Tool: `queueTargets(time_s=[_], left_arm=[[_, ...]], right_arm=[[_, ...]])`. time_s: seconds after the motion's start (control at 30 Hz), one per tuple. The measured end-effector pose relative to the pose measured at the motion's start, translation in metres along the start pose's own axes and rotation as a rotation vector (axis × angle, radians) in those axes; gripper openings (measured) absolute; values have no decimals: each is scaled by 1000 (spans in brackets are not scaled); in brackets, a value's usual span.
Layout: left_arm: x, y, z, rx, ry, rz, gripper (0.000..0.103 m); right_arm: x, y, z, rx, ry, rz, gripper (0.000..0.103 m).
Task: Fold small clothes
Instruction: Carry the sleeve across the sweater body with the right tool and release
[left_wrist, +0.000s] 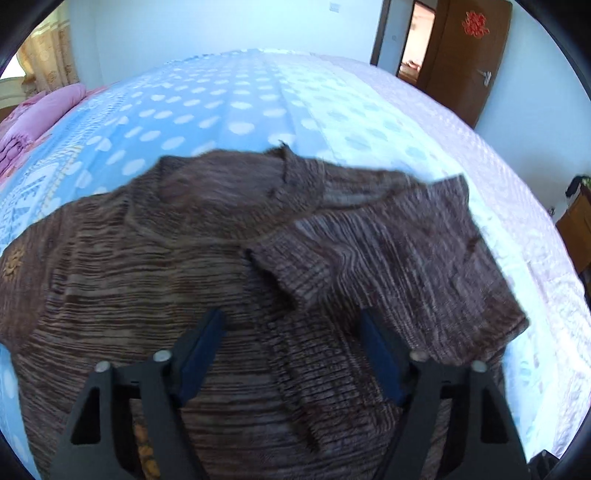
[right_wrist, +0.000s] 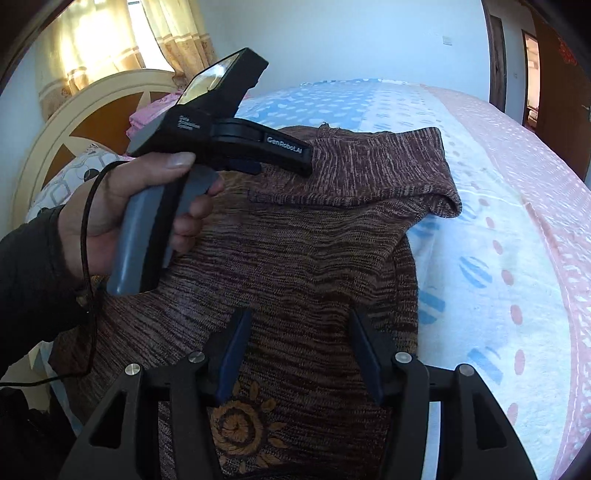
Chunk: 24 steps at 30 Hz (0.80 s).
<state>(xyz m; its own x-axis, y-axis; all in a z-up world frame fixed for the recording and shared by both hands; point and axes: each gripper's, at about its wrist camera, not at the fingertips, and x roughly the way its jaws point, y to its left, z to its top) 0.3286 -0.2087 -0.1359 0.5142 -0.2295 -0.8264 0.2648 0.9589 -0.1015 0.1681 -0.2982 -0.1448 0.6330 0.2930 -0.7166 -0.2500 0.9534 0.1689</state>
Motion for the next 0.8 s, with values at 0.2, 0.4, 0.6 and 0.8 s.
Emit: queueTargets(time_s=[0.2, 0.4, 0.6, 0.8], left_arm=[[-8, 8, 9, -38, -35, -100, 5], [-47, 15, 15, -6, -101, -117, 5], [-52, 37, 13, -19, -89, -92, 5], [-27, 60, 13, -48, -67, -20, 6]], right_arm=[[0, 2, -2, -4, -10, -12, 59], [3, 11, -6, -60, -14, -46, 67], [5, 14, -9, -95, -11, -63, 72], [-4, 10, -8, -94, 1, -62, 73]])
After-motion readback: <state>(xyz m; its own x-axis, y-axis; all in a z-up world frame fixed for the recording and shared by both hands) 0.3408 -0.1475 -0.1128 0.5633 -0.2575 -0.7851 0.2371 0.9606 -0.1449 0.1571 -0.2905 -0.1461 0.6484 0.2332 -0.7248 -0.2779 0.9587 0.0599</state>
